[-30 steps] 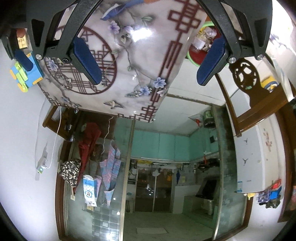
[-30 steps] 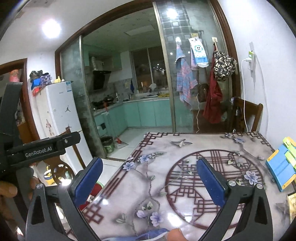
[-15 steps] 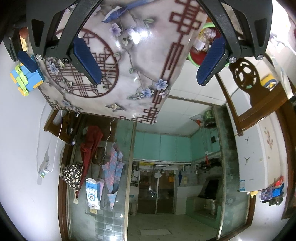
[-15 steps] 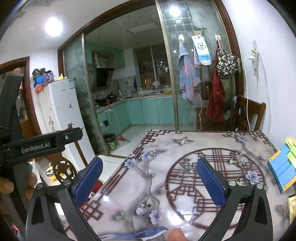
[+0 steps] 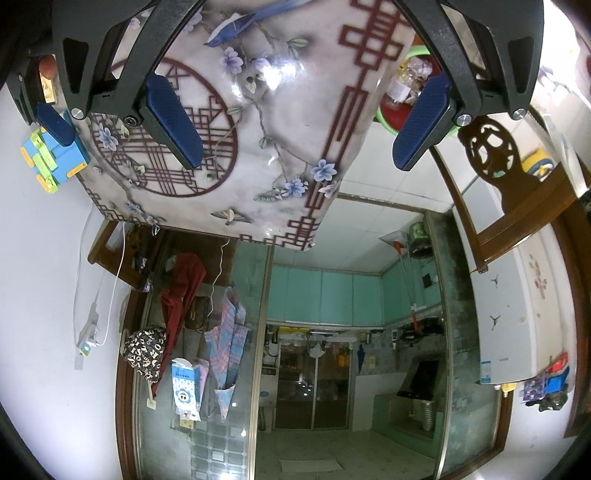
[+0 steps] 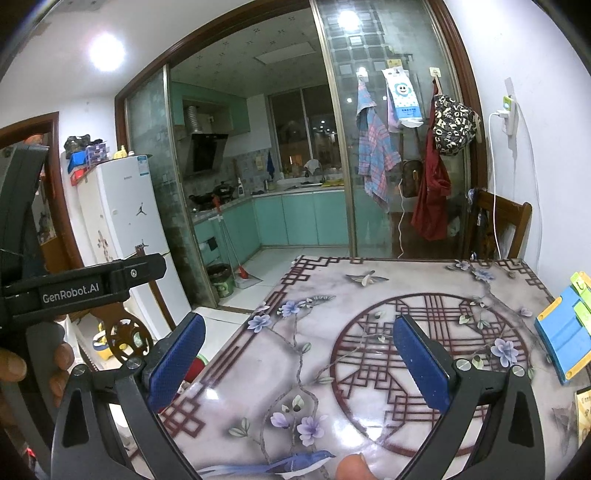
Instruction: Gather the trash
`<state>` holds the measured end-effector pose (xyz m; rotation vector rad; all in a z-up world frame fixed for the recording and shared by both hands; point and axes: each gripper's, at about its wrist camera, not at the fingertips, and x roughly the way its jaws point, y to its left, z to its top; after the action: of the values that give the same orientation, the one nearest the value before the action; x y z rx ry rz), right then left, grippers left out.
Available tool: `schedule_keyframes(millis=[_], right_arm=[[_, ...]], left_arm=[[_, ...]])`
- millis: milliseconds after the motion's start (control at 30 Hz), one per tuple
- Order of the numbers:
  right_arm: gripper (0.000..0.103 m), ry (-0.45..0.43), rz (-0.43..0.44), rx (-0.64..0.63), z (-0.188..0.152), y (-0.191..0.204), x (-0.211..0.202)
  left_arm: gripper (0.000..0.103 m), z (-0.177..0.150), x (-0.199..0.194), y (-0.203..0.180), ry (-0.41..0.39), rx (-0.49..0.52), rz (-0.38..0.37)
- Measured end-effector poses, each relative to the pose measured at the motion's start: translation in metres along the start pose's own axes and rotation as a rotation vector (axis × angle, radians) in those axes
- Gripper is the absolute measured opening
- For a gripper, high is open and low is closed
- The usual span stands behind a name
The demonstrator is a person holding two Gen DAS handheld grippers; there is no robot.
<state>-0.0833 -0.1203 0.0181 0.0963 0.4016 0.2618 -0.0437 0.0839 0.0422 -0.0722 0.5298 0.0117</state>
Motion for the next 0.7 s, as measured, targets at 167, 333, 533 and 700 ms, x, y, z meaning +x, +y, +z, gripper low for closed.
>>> schedule_keyframes(millis=[167, 333, 533, 700], right_arm=[[0.102, 0.002, 0.001, -0.003, 0.0003, 0.0001, 0.001], [0.102, 0.008, -0.003, 0.005, 0.0013, -0.0007, 0.0032], [0.102, 0.012, -0.005, 0.014, 0.0017, -0.0028, 0.0071], [0.102, 0.014, -0.004, 0.014, 0.0011, -0.0031, 0.008]], left_arm=[[0.103, 0.0005, 0.0022, 0.0014, 0.007, -0.006, -0.006], [0.103, 0.0, 0.0057, 0.0055, 0.014, -0.012, -0.004], [0.103, -0.0002, 0.0073, 0.0063, 0.019, -0.009, -0.003], [0.103, -0.0009, 0.008, 0.0067, 0.023, -0.01, -0.009]])
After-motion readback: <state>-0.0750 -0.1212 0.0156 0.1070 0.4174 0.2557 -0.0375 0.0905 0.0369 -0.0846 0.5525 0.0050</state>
